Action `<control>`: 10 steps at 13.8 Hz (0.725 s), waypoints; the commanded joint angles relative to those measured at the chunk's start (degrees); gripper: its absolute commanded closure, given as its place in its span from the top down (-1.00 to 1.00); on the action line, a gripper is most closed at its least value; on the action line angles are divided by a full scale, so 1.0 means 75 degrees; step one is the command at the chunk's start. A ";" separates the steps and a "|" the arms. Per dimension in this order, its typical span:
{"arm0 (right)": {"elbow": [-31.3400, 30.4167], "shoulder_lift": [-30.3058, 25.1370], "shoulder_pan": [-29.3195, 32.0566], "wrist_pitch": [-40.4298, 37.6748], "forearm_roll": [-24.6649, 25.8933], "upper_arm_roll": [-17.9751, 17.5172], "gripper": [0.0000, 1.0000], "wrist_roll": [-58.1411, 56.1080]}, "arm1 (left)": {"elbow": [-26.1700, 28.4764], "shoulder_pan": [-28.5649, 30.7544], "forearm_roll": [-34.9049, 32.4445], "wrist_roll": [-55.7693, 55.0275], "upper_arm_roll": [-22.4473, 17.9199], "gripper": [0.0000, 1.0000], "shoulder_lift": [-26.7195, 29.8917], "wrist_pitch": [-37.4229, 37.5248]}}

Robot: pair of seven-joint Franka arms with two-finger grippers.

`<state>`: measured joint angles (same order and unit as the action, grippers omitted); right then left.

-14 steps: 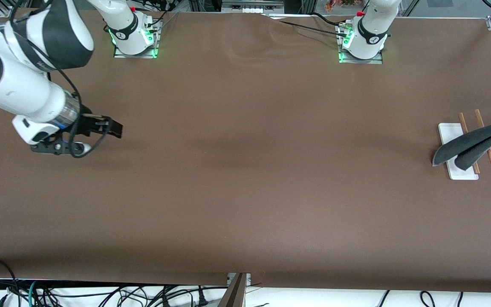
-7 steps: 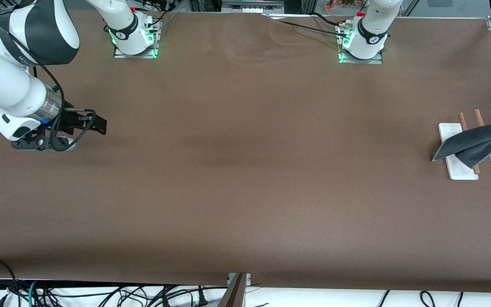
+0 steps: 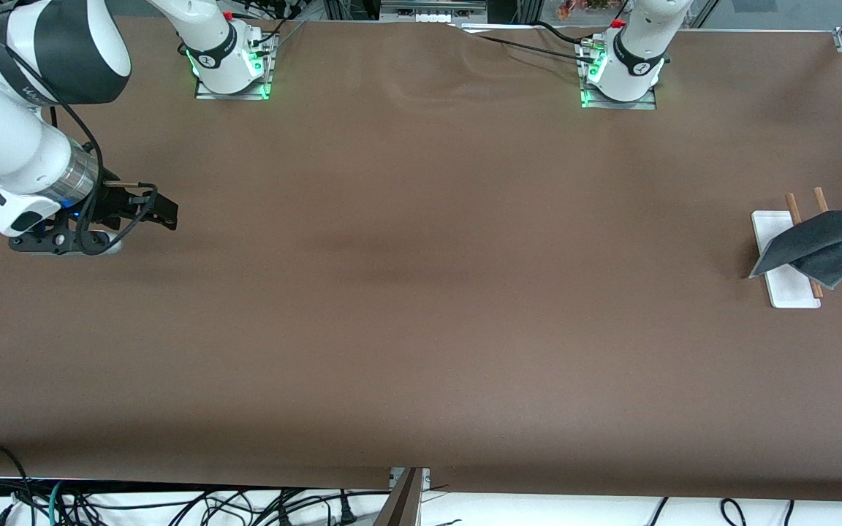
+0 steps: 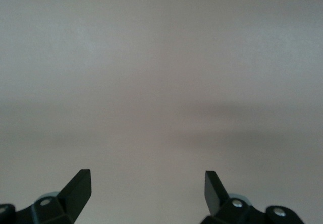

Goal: Pass towel and hang on rack
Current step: 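Release the towel and raise the left gripper off the rack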

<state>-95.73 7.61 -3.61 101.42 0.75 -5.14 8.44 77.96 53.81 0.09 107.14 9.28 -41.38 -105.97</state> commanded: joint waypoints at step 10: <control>0.0552 0.0110 -0.0105 -0.0175 0.0299 -0.0018 0.99 -0.0094 | -0.0340 0.0126 -0.0012 0.0222 0.0098 1.00 -0.0331 -0.0203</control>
<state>-93.25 7.86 -4.03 101.14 2.30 -5.20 8.35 77.40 54.35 0.09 107.13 9.32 -43.61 -107.44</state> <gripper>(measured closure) 0.004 0.419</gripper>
